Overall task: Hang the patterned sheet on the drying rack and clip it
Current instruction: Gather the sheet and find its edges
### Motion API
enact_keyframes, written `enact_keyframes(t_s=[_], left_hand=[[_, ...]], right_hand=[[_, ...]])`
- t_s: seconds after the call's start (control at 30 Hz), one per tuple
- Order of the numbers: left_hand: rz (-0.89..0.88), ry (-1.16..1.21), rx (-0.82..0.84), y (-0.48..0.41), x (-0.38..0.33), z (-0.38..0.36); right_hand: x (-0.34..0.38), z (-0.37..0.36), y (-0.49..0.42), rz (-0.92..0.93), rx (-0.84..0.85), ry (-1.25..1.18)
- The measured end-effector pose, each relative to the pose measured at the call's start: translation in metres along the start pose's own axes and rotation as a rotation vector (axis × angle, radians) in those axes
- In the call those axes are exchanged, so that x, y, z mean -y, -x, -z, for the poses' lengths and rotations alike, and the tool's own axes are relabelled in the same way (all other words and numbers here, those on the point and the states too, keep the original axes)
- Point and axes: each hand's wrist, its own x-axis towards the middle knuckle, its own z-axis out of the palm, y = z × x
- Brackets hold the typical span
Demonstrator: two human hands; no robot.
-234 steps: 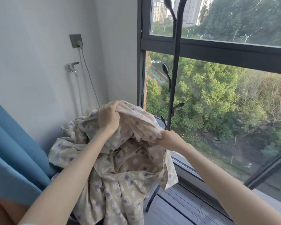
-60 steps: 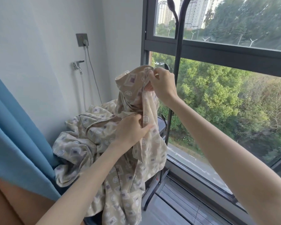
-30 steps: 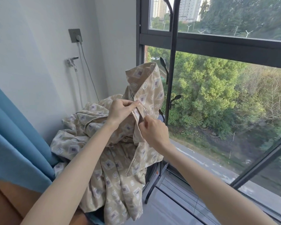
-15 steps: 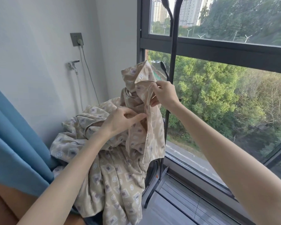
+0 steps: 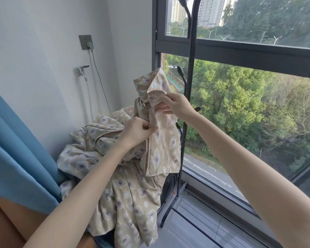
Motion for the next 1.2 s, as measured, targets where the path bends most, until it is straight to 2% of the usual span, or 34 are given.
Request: enact_keyframes(t_s=[0.07,0.17,0.23,0.4,0.47,0.57,0.67,0.77,0.87,0.9,0.97,1.07,1.2], left_hand=[[0.030,0.032,-0.021,-0.003,0.001,0.000],[0.101,0.128,-0.025,-0.010,0.005,-0.002],[0.153,0.231,-0.030,-0.014,0.006,-0.007],[0.221,0.381,-0.020,-0.023,-0.003,-0.019],[0.244,0.390,0.013,-0.026,-0.009,-0.023],[0.239,0.368,0.078,-0.028,-0.022,-0.028],[0.217,0.371,0.115,-0.029,-0.029,-0.026],[0.179,0.295,0.110,-0.033,-0.020,-0.020],[-0.004,-0.154,0.026,-0.030,-0.016,-0.011],[-0.095,-0.225,-0.026,-0.031,-0.016,-0.010],[-0.300,-0.173,-0.045,-0.032,-0.019,-0.012],[-0.636,-0.285,0.039,-0.037,-0.025,-0.021],[-0.787,-0.515,0.251,-0.041,-0.037,-0.030]], right_hand=[[-0.010,0.004,0.010,0.022,-0.012,0.043],[-0.029,0.006,0.035,0.067,-0.147,0.120],[-0.042,0.004,0.057,0.092,-0.169,0.165],[-0.060,-0.003,0.100,0.077,0.107,0.430],[-0.067,-0.009,0.105,0.061,0.128,0.606],[-0.075,-0.022,0.105,0.039,-0.008,0.866],[-0.073,-0.022,0.105,0.187,-0.154,0.857],[-0.080,0.000,0.105,0.225,-0.236,0.842],[-0.084,0.025,0.106,0.253,-0.313,0.874],[-0.083,0.032,0.106,0.261,-0.334,0.888],[-0.083,0.043,0.106,0.261,-0.371,0.899],[-0.081,0.054,0.110,0.243,-0.414,0.871],[-0.081,0.064,0.115,0.261,-0.442,0.856]])
